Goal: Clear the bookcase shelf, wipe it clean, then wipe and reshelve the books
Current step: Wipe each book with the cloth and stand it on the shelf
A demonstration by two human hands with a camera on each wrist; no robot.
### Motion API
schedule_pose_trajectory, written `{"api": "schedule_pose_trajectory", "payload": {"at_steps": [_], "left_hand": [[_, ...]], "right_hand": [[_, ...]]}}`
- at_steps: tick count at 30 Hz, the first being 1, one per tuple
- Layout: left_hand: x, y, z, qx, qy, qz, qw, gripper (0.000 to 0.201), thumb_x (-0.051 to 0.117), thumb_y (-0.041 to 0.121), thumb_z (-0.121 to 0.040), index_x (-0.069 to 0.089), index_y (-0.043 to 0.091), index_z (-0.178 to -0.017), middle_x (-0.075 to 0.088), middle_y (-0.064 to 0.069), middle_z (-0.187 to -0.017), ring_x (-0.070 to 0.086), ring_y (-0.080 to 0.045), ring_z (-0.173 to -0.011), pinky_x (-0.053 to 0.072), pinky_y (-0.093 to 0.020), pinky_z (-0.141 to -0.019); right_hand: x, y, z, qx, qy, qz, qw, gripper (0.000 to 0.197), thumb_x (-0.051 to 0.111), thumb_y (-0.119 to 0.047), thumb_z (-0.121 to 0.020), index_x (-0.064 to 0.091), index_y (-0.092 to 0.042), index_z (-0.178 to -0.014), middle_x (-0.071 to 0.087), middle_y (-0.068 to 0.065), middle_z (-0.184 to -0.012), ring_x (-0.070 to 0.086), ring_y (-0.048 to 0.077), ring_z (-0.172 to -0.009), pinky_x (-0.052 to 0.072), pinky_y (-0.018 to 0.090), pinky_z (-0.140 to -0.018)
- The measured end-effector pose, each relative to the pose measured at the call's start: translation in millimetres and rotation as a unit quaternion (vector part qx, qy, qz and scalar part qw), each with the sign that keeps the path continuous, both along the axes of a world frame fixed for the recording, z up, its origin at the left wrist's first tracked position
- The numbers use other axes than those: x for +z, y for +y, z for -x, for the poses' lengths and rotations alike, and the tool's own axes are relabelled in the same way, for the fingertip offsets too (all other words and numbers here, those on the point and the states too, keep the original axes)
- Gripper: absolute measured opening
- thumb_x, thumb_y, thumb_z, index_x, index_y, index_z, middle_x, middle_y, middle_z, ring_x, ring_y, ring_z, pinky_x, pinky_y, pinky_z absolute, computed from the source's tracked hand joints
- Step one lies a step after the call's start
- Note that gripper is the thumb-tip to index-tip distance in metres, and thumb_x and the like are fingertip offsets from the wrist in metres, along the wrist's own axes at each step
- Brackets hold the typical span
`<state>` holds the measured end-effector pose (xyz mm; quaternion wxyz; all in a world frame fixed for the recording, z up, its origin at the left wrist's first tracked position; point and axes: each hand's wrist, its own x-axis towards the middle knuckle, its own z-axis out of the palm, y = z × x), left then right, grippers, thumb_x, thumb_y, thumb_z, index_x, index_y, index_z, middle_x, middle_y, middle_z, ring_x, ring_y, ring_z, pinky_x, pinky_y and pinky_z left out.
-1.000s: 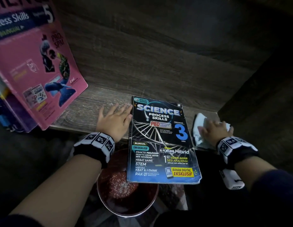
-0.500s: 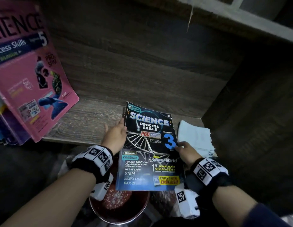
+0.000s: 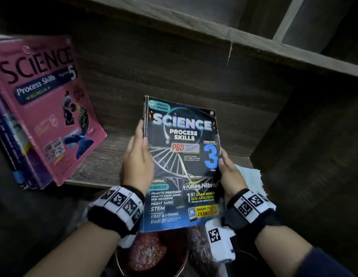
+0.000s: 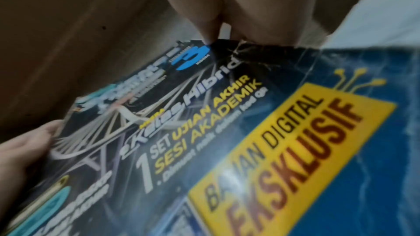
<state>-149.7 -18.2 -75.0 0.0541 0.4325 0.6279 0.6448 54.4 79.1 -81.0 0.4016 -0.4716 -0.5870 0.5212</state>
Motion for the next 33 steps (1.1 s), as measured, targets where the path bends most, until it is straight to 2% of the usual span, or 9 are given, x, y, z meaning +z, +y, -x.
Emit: {"api": "schedule_pose_trajectory", "payload": {"at_steps": [3, 8, 12, 16, 23, 26, 28, 30, 33], "left_hand": [[22.4, -13.0, 19.8, 0.018, 0.014, -0.053, 0.998, 0.048, 0.033, 0.007, -0.104, 0.031, 0.018, -0.151, 0.038, 0.025, -0.121, 0.035, 0.036, -0.099, 0.026, 0.010, -0.082], [40.3, -35.6, 61.7, 0.089, 0.057, -0.090, 0.990, 0.048, 0.034, 0.007, -0.104, 0.030, 0.016, -0.151, 0.038, 0.023, -0.127, 0.032, 0.033, -0.109, 0.024, 0.007, -0.091], [49.1, -50.7, 92.1, 0.136, 0.043, -0.098, 0.985, 0.046, 0.033, 0.017, -0.105, 0.029, 0.028, -0.149, 0.046, 0.002, -0.139, 0.041, 0.020, -0.112, 0.028, 0.003, -0.096], [63.5, -59.5, 115.4, 0.140, 0.048, -0.100, 0.984, 0.048, 0.034, 0.018, -0.105, 0.027, 0.026, -0.151, 0.035, 0.018, -0.143, 0.027, 0.028, -0.122, 0.020, 0.005, -0.098], [63.8, -84.4, 143.8, 0.173, 0.098, -0.102, 0.975, 0.051, 0.039, 0.014, -0.103, 0.024, 0.038, -0.146, 0.032, 0.025, -0.146, 0.032, 0.006, -0.137, 0.024, -0.008, -0.110], [51.4, -87.9, 143.0, 0.193, 0.129, -0.116, 0.966, 0.051, 0.042, 0.003, -0.101, 0.030, 0.020, -0.148, 0.033, 0.024, -0.144, 0.033, 0.016, -0.131, 0.026, -0.004, -0.106], [40.7, -87.7, 142.1, 0.208, 0.146, -0.117, 0.960, 0.053, 0.046, -0.007, -0.097, 0.032, 0.005, -0.147, 0.037, 0.029, -0.139, 0.039, 0.028, -0.108, 0.030, 0.004, -0.091], [33.0, -88.3, 142.2, 0.220, 0.164, -0.117, 0.955, 0.054, 0.050, -0.013, -0.093, 0.035, -0.001, -0.144, 0.041, 0.037, -0.128, 0.039, 0.023, -0.084, 0.030, 0.007, -0.081], [23.0, -89.6, 144.8, 0.260, 0.214, -0.106, 0.936, 0.055, 0.057, -0.013, -0.088, 0.039, -0.004, -0.138, 0.051, 0.012, -0.125, 0.045, 0.019, -0.098, 0.031, 0.004, -0.091]], "right_hand": [[16.3, 5.4, 30.5, -0.012, 0.055, -0.015, 0.998, 0.034, 0.041, -0.022, -0.102, 0.059, -0.037, -0.127, 0.064, -0.003, -0.127, 0.058, 0.018, -0.120, 0.041, 0.045, -0.108], [41.0, 7.1, 100.7, 0.036, 0.137, 0.015, 0.990, 0.029, 0.043, -0.022, -0.102, 0.070, -0.030, -0.108, 0.072, 0.006, -0.111, 0.065, 0.026, -0.108, 0.050, 0.048, -0.097], [46.3, 15.6, 157.6, 0.071, 0.182, 0.035, 0.980, 0.026, 0.046, -0.022, -0.101, 0.071, -0.028, -0.107, 0.071, 0.009, -0.111, 0.065, 0.029, -0.109, 0.048, 0.050, -0.098], [56.6, 31.0, 205.5, 0.100, 0.227, 0.077, 0.966, 0.025, 0.051, -0.018, -0.098, 0.067, -0.022, -0.117, 0.070, 0.013, -0.113, 0.066, 0.029, -0.105, 0.052, 0.045, -0.091], [62.2, 37.3, 281.6, 0.162, 0.295, 0.084, 0.938, 0.024, 0.047, -0.020, -0.099, 0.065, -0.020, -0.114, 0.068, 0.013, -0.118, 0.066, 0.027, -0.100, 0.055, 0.036, -0.073], [49.0, 35.3, 306.3, 0.160, 0.315, 0.102, 0.930, 0.027, 0.048, -0.018, -0.098, 0.063, -0.015, -0.120, 0.066, 0.013, -0.121, 0.065, 0.028, -0.105, 0.055, 0.036, -0.075], [38.5, 33.3, 318.7, 0.158, 0.322, 0.113, 0.927, 0.030, 0.049, -0.018, -0.097, 0.060, -0.011, -0.125, 0.064, 0.016, -0.124, 0.063, 0.030, -0.106, 0.054, 0.039, -0.078], [30.4, 32.5, 327.1, 0.150, 0.330, 0.120, 0.924, 0.030, 0.051, -0.015, -0.095, 0.061, -0.009, -0.122, 0.064, 0.018, -0.123, 0.064, 0.029, -0.103, 0.054, 0.039, -0.079], [26.3, 31.2, 337.5, 0.154, 0.344, 0.119, 0.919, 0.024, 0.048, -0.009, -0.096, 0.068, -0.013, -0.109, 0.069, 0.014, -0.114, 0.068, 0.025, -0.095, 0.055, 0.035, -0.078]]}}
